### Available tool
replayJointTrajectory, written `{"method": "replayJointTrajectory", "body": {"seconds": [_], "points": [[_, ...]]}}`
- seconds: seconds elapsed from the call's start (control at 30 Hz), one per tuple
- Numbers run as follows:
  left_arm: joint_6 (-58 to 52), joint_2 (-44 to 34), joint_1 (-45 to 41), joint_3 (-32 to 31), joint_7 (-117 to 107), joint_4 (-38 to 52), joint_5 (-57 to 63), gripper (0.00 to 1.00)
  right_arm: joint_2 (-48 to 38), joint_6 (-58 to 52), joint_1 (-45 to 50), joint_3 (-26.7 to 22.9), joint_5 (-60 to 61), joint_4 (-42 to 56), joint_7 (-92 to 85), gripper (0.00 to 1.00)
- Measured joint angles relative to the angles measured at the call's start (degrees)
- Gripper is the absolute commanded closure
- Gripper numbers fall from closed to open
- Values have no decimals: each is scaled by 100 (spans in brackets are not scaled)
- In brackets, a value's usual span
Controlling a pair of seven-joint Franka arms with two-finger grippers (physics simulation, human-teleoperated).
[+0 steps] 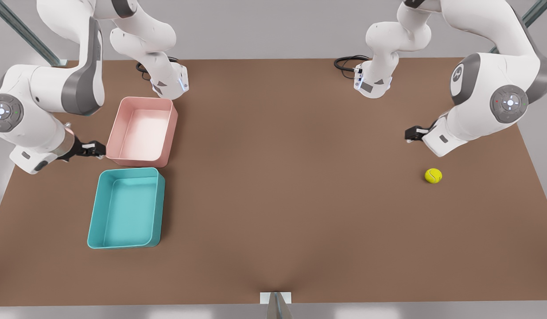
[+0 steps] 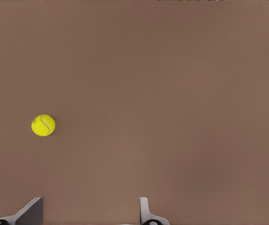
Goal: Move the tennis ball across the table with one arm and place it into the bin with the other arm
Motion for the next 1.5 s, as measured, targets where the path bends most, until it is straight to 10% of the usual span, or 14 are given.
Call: {"method": "replayJointTrajectory", "body": {"seconds": [0.07, 0.1, 0.13, 0.77, 1.5], "points": [[22, 1, -9, 3, -36, -7, -2, 0, 23, 84, 5, -2, -12, 11, -33, 0], [36, 9, -44, 50, -53, -46, 1, 50, 108, 106, -2, -13, -7, 24, -49, 0], [53, 70, -84, 159, -44, -96, 13, 79, 195, 122, -29, -21, 2, 32, -64, 0], [4482, 1911, 2250, 1195, 7317, -2724, 580, 79, 321, 755, -198, -258, 501, 164, -246, 0], [5428, 2231, 1978, 1267, 10745, -3221, 714, 79, 369, 789, -183, -258, 568, 152, -429, 0]]}}
